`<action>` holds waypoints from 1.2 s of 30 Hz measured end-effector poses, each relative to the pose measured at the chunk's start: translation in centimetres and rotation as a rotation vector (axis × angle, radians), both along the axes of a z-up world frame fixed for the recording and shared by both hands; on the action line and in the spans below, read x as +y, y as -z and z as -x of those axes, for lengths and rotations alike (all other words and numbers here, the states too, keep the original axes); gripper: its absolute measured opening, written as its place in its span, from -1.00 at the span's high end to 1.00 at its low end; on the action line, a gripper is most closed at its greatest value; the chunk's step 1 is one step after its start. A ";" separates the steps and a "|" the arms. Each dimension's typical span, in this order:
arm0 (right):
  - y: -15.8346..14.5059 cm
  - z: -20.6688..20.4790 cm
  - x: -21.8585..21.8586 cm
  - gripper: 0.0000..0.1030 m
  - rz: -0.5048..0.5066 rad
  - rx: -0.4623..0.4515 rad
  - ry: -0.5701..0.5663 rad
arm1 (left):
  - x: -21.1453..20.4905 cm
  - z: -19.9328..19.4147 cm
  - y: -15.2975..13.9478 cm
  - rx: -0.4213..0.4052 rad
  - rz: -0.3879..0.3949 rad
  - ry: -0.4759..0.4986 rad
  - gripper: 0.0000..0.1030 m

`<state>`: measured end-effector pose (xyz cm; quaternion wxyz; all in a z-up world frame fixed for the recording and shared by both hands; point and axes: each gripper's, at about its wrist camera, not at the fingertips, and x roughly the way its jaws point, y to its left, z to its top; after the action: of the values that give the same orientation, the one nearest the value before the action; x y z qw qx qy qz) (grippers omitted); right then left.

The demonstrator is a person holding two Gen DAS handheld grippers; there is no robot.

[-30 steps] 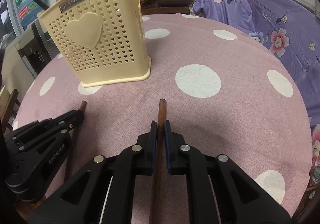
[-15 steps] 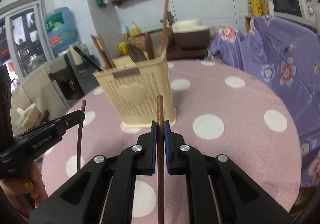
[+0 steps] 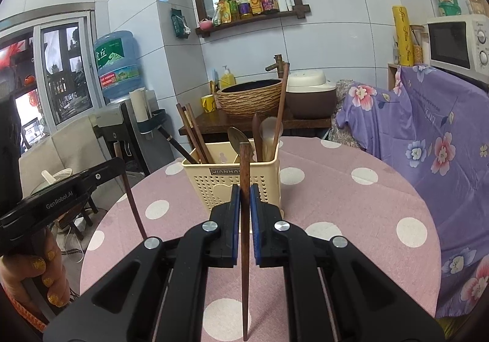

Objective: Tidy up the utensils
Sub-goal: 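Carry both wooden chopsticks over the holder and drop them in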

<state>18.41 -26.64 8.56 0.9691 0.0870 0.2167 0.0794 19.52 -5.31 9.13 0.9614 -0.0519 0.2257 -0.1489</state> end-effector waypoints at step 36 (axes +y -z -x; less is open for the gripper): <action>-17.4 -10.5 0.2 0.85 0.091 -0.177 0.056 | -3.2 -10.1 -13.4 -0.159 0.028 -0.008 0.84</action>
<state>28.90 -26.45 25.97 0.9893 0.0418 0.1310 0.0497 29.62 -8.51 22.55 0.9760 -0.0542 0.1464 -0.1516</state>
